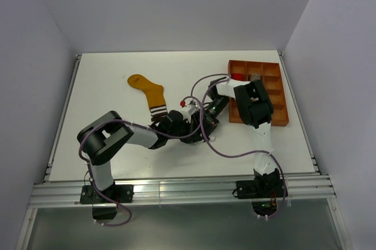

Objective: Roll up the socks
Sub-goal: Roll the sock at the center of the board.

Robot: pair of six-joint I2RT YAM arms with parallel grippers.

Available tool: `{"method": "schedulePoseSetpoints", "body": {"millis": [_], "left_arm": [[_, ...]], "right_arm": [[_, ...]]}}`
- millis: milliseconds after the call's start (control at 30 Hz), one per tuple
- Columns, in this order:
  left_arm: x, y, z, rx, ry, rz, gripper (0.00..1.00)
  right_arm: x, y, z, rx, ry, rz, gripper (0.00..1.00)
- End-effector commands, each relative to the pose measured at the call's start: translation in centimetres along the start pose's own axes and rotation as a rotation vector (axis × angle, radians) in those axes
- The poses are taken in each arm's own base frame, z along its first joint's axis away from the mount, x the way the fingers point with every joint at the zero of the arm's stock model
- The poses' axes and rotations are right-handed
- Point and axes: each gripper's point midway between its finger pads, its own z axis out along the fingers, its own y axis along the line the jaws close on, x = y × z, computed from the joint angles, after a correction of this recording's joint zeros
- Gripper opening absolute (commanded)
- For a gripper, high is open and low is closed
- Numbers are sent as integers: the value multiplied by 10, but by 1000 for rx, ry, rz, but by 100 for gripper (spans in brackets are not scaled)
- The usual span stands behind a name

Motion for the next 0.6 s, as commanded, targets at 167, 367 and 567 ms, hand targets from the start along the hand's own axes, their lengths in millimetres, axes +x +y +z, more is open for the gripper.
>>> {"method": "schedulePoseSetpoints", "body": {"millis": [167, 367, 567], "left_arm": [[28, 15, 0, -6, 177, -184, 0], [24, 26, -17, 23, 239, -367, 0], [25, 32, -23, 3, 359, -570, 0]], "right_arm": [[-16, 1, -29, 192, -151, -152, 47], [-18, 2, -58, 304, -259, -228, 52], [-20, 0, -91, 512, -394, -368, 51]]}}
